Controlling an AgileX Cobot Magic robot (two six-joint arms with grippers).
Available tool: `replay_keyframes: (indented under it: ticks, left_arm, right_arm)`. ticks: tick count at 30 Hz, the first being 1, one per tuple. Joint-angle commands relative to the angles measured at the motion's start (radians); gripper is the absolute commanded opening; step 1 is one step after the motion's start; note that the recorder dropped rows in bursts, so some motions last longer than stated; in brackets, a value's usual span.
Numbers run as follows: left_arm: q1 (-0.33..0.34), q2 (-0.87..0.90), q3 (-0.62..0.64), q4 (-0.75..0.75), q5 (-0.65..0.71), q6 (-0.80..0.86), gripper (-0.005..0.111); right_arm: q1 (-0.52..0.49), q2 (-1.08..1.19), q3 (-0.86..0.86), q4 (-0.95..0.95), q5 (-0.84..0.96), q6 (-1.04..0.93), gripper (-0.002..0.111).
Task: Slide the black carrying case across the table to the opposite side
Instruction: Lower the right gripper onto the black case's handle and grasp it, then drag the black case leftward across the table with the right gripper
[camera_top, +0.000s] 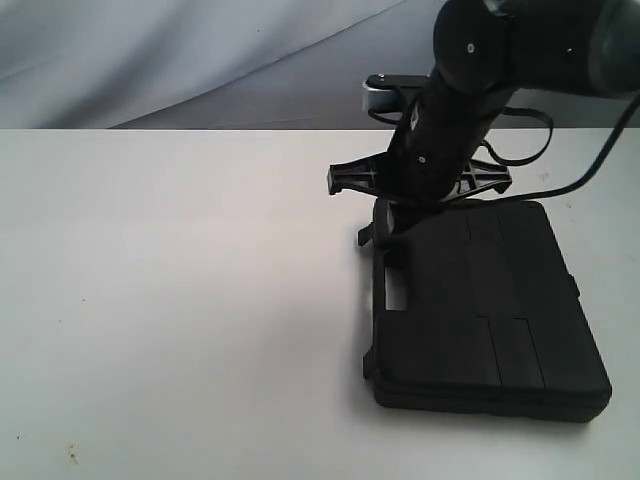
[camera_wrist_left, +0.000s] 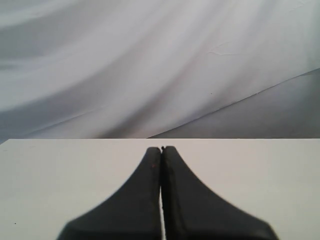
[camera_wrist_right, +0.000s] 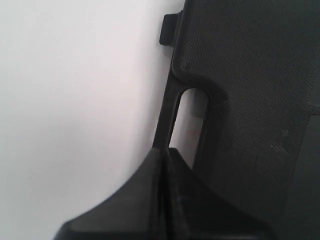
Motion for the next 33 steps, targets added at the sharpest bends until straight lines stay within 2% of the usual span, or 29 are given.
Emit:
replay_keyframes:
  ticks: [1, 10, 24, 31, 33]
  left_arm:
    - [-0.001, -0.005, 0.004, -0.001, -0.008, -0.01, 0.0]
    - [-0.001, -0.005, 0.004, -0.001, -0.008, -0.01, 0.0]
    - [-0.001, -0.005, 0.004, -0.001, -0.008, -0.01, 0.0]
    - [-0.001, -0.005, 0.004, -0.001, -0.008, -0.01, 0.0]
    - [-0.001, -0.005, 0.004, -0.001, -0.008, -0.01, 0.0]
  right_arm:
    - [0.002, 0.059, -0.047, -0.012, 0.003, 0.003, 0.0]
    - [0.0, 0.143, -0.07, -0.012, -0.027, 0.074, 0.0]
    - [0.0, 0.145, -0.07, -0.018, -0.063, 0.084, 0.001]
    - [0.0, 0.145, -0.07, -0.018, -0.057, 0.084, 0.025]
    - [0.0, 0.145, -0.07, -0.018, -0.054, 0.084, 0.028]
